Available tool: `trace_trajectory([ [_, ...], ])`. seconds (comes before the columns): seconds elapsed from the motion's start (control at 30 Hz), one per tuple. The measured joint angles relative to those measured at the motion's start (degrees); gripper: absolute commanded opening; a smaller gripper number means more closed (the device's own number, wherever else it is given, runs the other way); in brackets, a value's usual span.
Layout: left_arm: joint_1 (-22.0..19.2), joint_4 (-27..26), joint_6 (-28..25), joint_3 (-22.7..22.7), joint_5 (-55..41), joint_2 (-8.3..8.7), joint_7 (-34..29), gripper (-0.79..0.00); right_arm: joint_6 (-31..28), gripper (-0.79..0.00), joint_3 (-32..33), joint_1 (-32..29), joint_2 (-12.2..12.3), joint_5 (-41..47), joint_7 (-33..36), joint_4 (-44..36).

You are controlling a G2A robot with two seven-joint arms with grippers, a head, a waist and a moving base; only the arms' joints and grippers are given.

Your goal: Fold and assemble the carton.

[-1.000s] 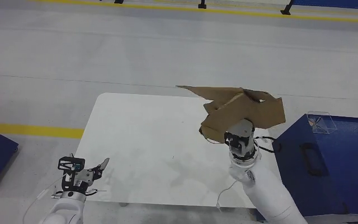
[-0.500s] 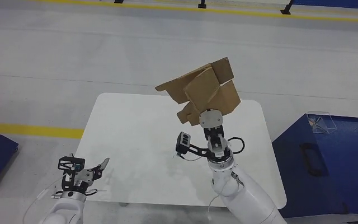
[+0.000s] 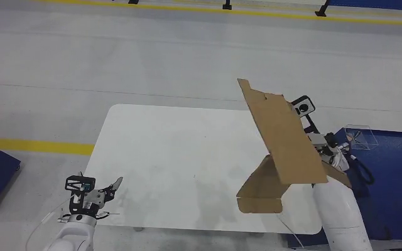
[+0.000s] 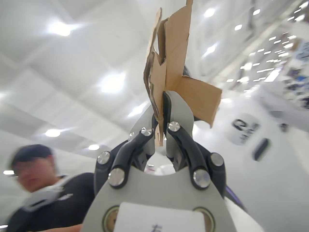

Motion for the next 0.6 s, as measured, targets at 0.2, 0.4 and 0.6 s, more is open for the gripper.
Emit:
trace_trajectory([
  [0.2, 0.0, 0.0, 0.0, 0.0, 0.0, 0.0, 0.0, 0.0, -19.7, -0.785, 8.3, -3.2, 0.9, -16.8, 5.5, -3.5],
  [0.4, 0.0, 0.0, 0.0, 0.0, 0.0, 0.0, 0.0, 0.0, -30.4, -0.785, 10.7, -7.9, 1.0, -27.1, -1.1, -9.4],
  [0.6, 0.0, 0.0, 0.0, 0.0, 0.0, 0.0, 0.0, 0.0, -30.0, -0.785, 5.9, -10.1, 0.9, -27.7, -1.1, -8.4],
])
